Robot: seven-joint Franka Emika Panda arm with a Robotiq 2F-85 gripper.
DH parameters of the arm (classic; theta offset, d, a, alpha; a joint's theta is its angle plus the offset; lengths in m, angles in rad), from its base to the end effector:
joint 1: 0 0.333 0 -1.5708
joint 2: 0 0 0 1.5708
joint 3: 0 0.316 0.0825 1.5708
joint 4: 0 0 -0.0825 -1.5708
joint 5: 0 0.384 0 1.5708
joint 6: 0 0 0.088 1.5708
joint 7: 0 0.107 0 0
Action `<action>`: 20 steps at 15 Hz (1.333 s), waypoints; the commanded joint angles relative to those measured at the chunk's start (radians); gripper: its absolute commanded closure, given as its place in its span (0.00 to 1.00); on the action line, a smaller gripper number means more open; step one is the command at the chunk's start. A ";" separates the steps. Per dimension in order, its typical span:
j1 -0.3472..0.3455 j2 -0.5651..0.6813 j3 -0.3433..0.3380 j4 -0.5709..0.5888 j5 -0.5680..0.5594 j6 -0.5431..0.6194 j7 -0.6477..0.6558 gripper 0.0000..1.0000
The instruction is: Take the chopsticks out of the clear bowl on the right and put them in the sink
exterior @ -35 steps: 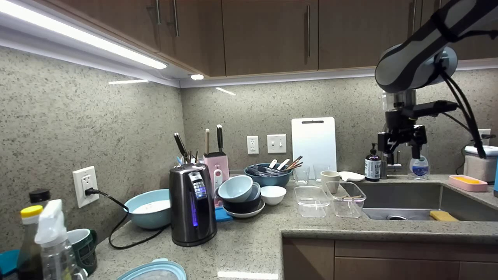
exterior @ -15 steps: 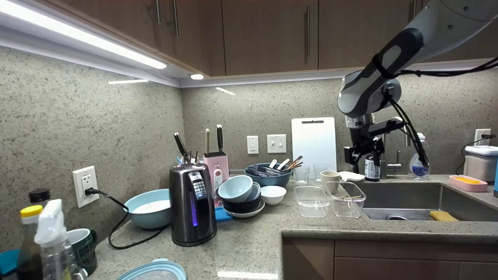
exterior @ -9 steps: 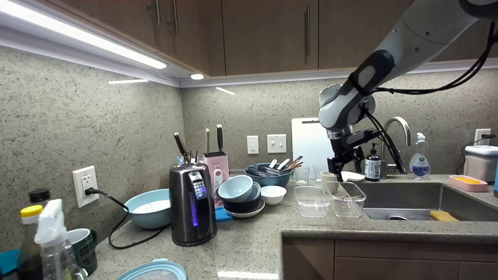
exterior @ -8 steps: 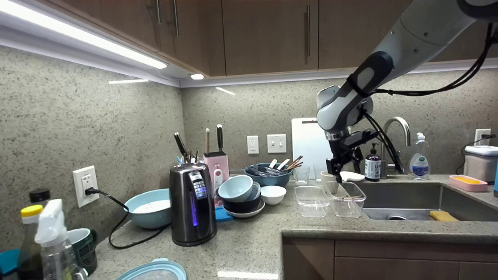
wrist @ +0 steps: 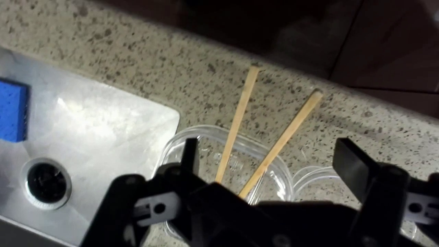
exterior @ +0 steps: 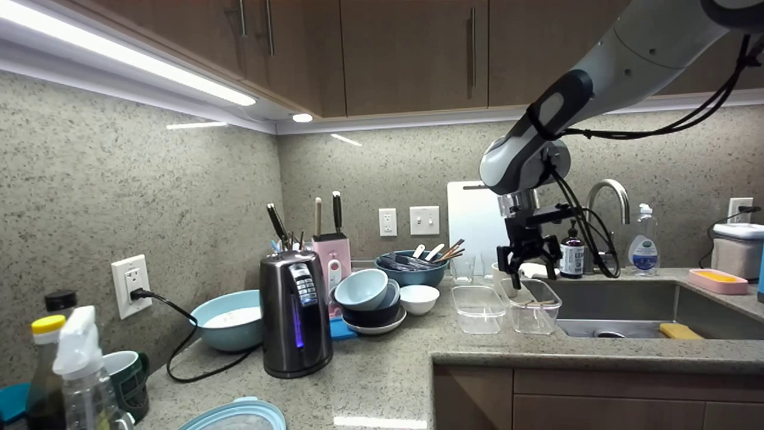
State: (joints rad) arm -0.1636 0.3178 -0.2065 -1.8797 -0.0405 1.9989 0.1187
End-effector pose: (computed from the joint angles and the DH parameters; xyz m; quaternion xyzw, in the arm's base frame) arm 0.5622 -0.2144 0.3308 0.9674 -0.2288 -0.1015 0.0375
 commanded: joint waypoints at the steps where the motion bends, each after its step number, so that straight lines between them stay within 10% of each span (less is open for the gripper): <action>1: -0.013 -0.003 0.008 -0.003 0.107 -0.045 0.114 0.00; 16: -0.001 0.082 0.013 0.031 0.092 -0.076 0.168 0.00; 17: -0.002 0.087 0.014 0.038 0.094 -0.081 0.166 0.25; 20: -0.006 0.090 0.016 0.044 0.097 -0.084 0.156 0.41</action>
State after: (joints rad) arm -0.1637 0.4013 -0.1943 -1.8589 0.0369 1.9486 0.2661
